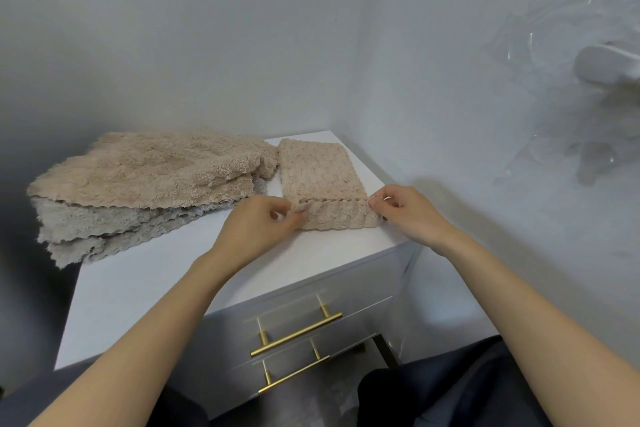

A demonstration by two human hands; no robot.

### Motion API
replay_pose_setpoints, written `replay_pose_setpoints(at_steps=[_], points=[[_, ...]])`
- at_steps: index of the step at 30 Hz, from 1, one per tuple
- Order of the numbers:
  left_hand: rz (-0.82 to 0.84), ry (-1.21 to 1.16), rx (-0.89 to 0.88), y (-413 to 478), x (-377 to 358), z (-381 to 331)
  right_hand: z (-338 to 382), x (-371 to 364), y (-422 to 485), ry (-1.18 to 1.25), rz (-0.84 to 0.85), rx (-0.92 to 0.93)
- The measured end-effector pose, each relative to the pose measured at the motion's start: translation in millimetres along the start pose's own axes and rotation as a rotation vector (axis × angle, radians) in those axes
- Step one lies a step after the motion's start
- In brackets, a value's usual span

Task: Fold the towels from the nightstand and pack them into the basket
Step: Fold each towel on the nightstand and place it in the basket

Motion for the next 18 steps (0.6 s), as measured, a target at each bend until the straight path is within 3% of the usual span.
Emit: replay_pose_setpoints(at_steps=[5,12,18], points=[[-0.073,-0.162,0.133,4,-4,6,-1,-7,7,-0.017,-0.112,-0.003],[-0.143,-0.027,0.250,6,-9,13,-2,-17,13,-0.181,-0.201,-0.027],[-0.176,0.095,0.234,9,-12,12,5,-21,7,-0.405,-0.312,0.000]])
Point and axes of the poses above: each hand's wrist, its own y-axis towards the middle knuckle, its own x-axis out of the back of the hand, z = x × y, the point moved 3 cm from there along y, towards the middle knuckle, and after that the axes turned 7 degrees about z, right-handed, at the moved point
